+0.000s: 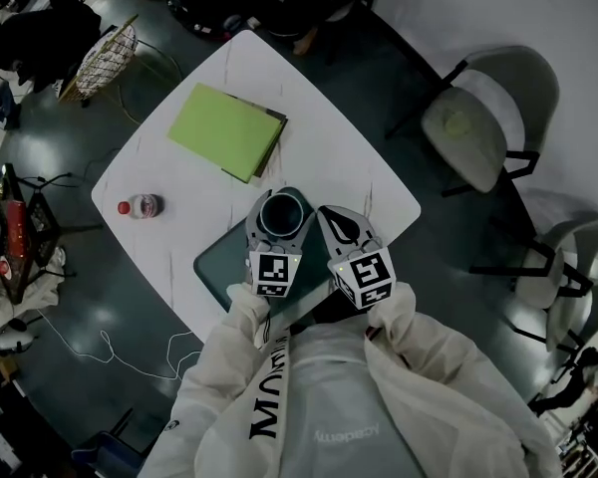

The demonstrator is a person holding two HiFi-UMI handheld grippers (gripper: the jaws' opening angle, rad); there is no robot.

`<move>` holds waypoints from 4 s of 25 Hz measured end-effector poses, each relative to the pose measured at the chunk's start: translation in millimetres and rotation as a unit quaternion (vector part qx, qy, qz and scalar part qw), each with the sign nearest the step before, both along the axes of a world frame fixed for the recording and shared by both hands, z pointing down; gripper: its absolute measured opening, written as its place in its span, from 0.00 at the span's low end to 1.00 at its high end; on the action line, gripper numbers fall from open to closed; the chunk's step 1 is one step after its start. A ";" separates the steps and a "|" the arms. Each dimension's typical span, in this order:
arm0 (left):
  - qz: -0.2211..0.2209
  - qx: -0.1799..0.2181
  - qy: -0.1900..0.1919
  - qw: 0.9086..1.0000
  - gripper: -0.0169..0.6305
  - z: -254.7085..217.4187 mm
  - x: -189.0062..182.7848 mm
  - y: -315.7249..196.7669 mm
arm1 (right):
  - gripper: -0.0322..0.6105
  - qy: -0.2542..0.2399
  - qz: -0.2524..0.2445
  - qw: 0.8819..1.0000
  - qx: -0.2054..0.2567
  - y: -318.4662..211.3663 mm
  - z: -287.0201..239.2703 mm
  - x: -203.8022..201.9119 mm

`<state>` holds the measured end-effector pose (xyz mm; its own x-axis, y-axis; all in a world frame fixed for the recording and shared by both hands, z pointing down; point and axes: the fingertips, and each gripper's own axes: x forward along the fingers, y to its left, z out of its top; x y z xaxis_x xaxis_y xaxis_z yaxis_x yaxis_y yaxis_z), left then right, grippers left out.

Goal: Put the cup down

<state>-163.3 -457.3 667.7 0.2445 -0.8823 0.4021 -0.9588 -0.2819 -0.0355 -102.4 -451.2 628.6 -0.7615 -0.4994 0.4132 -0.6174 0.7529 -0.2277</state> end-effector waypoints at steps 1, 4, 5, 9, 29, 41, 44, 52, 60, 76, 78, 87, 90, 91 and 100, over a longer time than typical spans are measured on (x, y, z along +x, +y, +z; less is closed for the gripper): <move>0.002 -0.001 0.000 1.000 0.64 2.0 0.9 -1.0 | 0.06 0.002 0.000 1.000 -0.002 -0.6 2.0 0.2; 0.002 -0.001 0.003 1.000 0.64 5.9 0.7 -5.0 | 0.06 0.010 -0.008 1.000 -0.008 -1.6 9.0 -1.2; 0.001 0.000 0.004 1.000 0.64 6.9 0.0 -6.1 | 0.06 0.013 -0.010 1.000 -0.008 -1.8 10.8 -1.9; 0.001 -0.001 0.001 1.000 0.64 14.1 -2.5 -9.9 | 0.06 0.014 -0.010 1.000 -0.007 -5.6 13.0 -1.7; -0.009 -0.008 0.001 1.000 0.64 26.0 -5.0 -13.9 | 0.06 0.016 -0.007 1.000 -0.016 -13.7 19.5 0.3; 0.003 -0.054 -0.001 0.999 0.64 32.2 -1.8 -6.7 | 0.06 0.001 0.011 1.000 -0.008 -11.2 2.5 11.1; 0.001 -0.056 -0.004 0.998 0.64 32.3 -1.7 -6.5 | 0.06 0.000 0.016 1.000 -0.005 -10.0 -1.6 16.2; -0.001 -0.091 -0.011 0.996 0.67 46.3 -5.3 3.0 | 0.06 0.002 0.024 1.000 -0.003 2.3 -7.5 26.2; -0.018 -0.107 -0.011 0.994 0.72 52.1 -7.3 8.3 | 0.06 0.005 0.028 1.000 0.006 21.9 -15.8 37.5; -0.048 -0.077 -0.020 0.996 0.76 18.9 -19.2 51.8 | 0.06 0.002 0.039 0.999 0.013 72.0 -27.6 51.5; -0.048 -0.070 -0.020 0.996 0.76 10.9 -20.3 58.8 | 0.06 0.001 0.038 0.999 0.014 79.8 -29.4 51.6; -0.047 -0.045 -0.029 0.997 0.76 -17.9 -27.0 96.9 | 0.06 0.004 0.042 0.999 0.018 111.3 -35.7 53.4; -0.045 -0.040 -0.031 0.998 0.76 -24.2 -29.5 110.8 | 0.06 0.002 0.042 0.999 0.018 124.0 -37.5 51.1; -0.045 -0.038 -0.030 0.998 0.76 -26.1 -29.7 115.0 | 0.06 0.002 0.042 0.999 0.018 128.5 -38.0 50.7; -0.043 -0.015 -0.031 0.998 0.73 -49.7 -27.3 164.2 | 0.06 -0.002 0.038 0.999 0.026 178.2 -47.1 45.0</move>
<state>-190.6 -293.1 618.0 0.1425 -0.8865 0.4402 -0.9756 -0.2007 -0.0884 -57.4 -273.0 581.6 -0.7219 -0.5765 0.3827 -0.6726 0.7146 -0.1922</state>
